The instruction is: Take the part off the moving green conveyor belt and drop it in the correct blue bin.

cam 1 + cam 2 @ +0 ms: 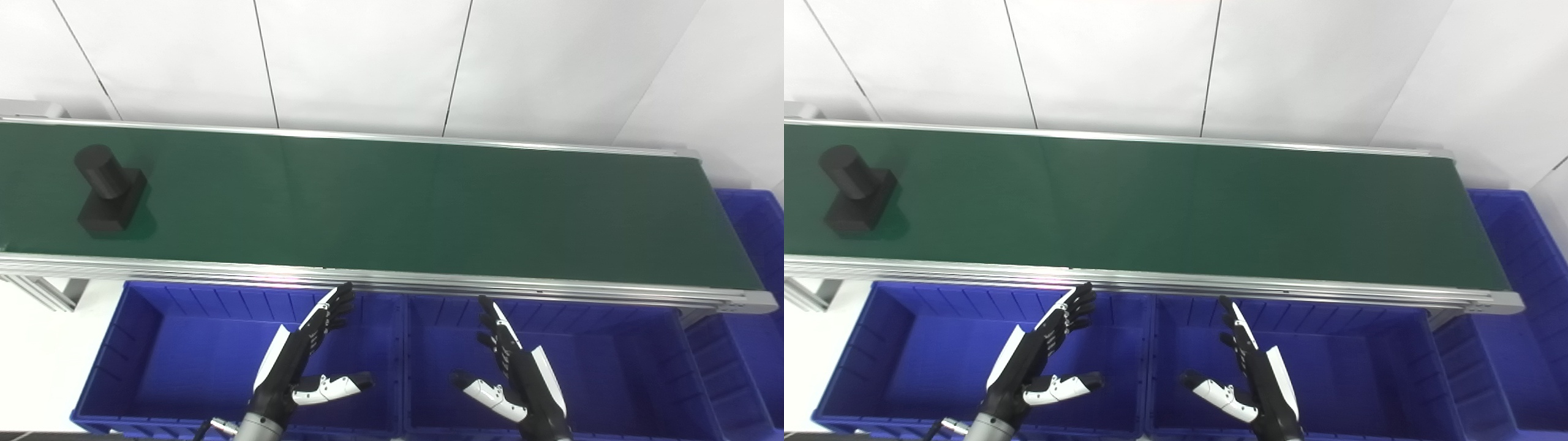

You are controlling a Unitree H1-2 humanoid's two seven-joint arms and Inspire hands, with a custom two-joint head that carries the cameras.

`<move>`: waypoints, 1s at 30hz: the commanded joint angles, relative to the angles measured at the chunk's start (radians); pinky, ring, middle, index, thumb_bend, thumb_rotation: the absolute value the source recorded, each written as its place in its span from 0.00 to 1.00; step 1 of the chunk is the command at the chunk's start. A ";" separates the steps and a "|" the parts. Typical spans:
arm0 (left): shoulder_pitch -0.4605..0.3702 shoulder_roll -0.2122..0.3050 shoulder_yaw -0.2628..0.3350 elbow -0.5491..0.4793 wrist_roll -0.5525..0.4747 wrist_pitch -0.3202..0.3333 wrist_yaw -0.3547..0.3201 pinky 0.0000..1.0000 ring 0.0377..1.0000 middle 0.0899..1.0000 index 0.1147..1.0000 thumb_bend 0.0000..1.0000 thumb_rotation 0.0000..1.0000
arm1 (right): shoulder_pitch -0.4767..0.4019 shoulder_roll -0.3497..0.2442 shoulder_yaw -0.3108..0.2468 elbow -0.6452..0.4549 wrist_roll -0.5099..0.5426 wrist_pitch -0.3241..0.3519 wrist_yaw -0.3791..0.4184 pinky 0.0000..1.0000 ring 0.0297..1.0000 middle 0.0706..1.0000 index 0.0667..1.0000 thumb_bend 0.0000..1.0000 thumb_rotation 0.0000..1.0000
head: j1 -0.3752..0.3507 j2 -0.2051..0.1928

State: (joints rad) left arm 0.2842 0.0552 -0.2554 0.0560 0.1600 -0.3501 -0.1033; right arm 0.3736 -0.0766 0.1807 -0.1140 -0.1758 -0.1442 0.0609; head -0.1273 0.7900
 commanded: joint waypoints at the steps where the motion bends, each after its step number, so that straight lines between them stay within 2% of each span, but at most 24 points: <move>1: -0.006 0.001 -0.001 -0.019 -0.018 -0.040 -0.005 0.84 0.88 0.91 0.91 0.75 0.48 | -0.004 0.009 0.003 -0.013 -0.003 -0.029 -0.008 0.93 0.98 0.99 0.98 0.83 0.58 | 0.001 0.001; 3: -0.006 0.003 0.001 -0.019 -0.021 -0.045 -0.005 0.85 0.88 0.91 0.91 0.75 0.48 | -0.003 0.013 0.004 -0.014 -0.004 -0.027 -0.009 0.95 0.98 0.98 0.98 0.83 0.58 | -0.008 0.002; 5: -0.005 0.007 0.004 -0.017 -0.027 -0.046 -0.005 0.85 0.88 0.91 0.91 0.75 0.48 | -0.003 0.017 0.008 -0.016 -0.014 -0.021 -0.012 0.95 0.98 0.97 0.98 0.84 0.59 | -0.048 0.002; 9: 0.000 0.015 0.011 -0.033 -0.032 -0.027 -0.009 0.85 0.88 0.90 0.91 0.74 0.48 | -0.002 0.024 0.017 -0.016 -0.029 -0.025 -0.016 0.92 0.96 0.97 0.98 0.83 0.59 | -0.077 0.007; 16: 0.005 0.016 0.009 -0.047 -0.054 -0.019 -0.021 0.84 0.89 0.90 0.91 0.71 0.42 | -0.001 0.023 0.018 -0.028 -0.037 -0.013 -0.015 0.93 0.97 0.96 0.99 0.83 0.62 | -0.023 0.015; 30: 0.003 0.001 0.009 -0.043 -0.031 -0.013 -0.009 0.85 0.88 0.89 0.90 0.76 0.46 | 0.000 0.014 0.012 -0.038 -0.021 -0.003 -0.008 0.94 0.97 0.98 0.98 0.84 0.60 | -0.018 0.015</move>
State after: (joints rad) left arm 0.2917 0.0598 -0.2465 0.0373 0.1202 -0.3452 -0.1165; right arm 0.3743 -0.0643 0.1962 -0.1146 -0.2050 -0.1438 0.0519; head -0.1457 0.8053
